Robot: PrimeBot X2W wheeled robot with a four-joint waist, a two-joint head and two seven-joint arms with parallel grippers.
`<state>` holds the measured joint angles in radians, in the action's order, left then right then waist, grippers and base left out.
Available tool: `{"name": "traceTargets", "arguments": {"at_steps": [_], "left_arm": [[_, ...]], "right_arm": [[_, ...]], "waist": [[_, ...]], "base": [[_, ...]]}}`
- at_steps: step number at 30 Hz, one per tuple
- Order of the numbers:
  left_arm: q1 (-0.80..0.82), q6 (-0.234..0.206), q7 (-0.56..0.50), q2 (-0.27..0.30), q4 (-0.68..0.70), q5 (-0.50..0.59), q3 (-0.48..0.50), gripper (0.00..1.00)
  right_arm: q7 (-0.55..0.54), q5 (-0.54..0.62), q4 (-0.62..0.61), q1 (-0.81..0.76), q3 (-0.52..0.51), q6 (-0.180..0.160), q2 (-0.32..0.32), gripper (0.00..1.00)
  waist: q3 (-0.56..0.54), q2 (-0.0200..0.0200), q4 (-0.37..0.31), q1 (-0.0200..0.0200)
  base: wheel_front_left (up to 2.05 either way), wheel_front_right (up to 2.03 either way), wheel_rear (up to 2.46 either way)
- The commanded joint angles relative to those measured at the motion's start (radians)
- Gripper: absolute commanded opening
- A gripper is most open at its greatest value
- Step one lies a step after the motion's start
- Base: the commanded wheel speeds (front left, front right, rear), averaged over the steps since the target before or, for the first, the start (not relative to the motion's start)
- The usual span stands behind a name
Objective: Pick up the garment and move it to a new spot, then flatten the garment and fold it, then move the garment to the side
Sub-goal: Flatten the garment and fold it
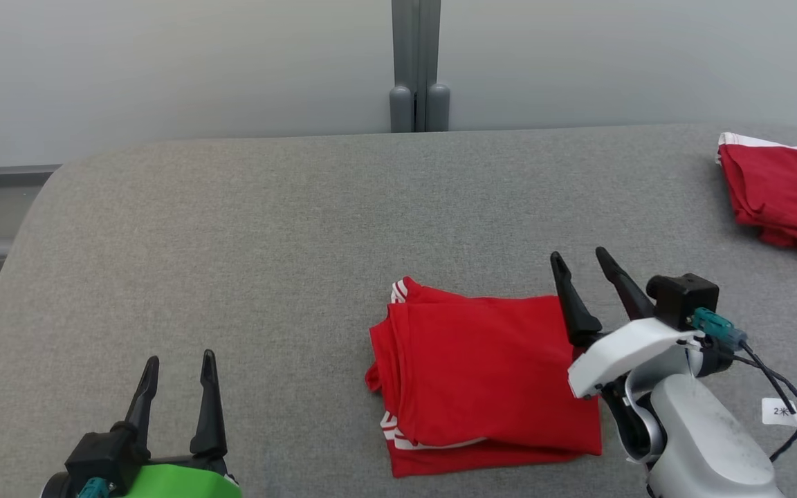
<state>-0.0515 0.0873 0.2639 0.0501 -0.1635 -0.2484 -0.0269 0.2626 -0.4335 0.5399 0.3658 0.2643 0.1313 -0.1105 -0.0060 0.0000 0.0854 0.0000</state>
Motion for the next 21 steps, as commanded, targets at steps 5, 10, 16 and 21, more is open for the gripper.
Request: {"name": "traceTargets", "arguments": {"at_steps": [5, 10, 16, 21], "left_arm": [[-0.022, -0.005, 0.0, 0.001, 0.007, 0.008, 0.017, 1.0], [-0.03, -0.005, 0.0, 0.001, 0.008, 0.014, 0.036, 1.0], [-0.036, -0.002, 0.0, 0.001, 0.007, 0.02, 0.053, 1.0], [-0.043, 0.006, 0.0, 0.001, 0.002, 0.028, 0.061, 1.0]], "right_arm": [[0.002, 0.047, -0.099, -0.087, -0.06, -0.002, -0.044, 1.0], [0.002, 0.069, -0.168, -0.156, -0.09, -0.002, -0.073, 1.0], [0.002, 0.109, -0.225, -0.221, -0.116, -0.002, -0.079, 1.0], [0.002, 0.128, -0.255, -0.27, -0.151, -0.002, -0.068, 1.0]], "waist": [[-0.018, 0.0, -0.031, 0.0], [-0.034, 0.0, -0.059, 0.0], [-0.049, 0.0, -0.082, 0.0], [-0.062, 0.0, -0.089, 0.0]], "base": [[0.0, 0.0, 0.0], [0.0, 0.0, 0.0], [0.0, 0.0, 0.0], [0.0, 0.0, 0.0]]}}
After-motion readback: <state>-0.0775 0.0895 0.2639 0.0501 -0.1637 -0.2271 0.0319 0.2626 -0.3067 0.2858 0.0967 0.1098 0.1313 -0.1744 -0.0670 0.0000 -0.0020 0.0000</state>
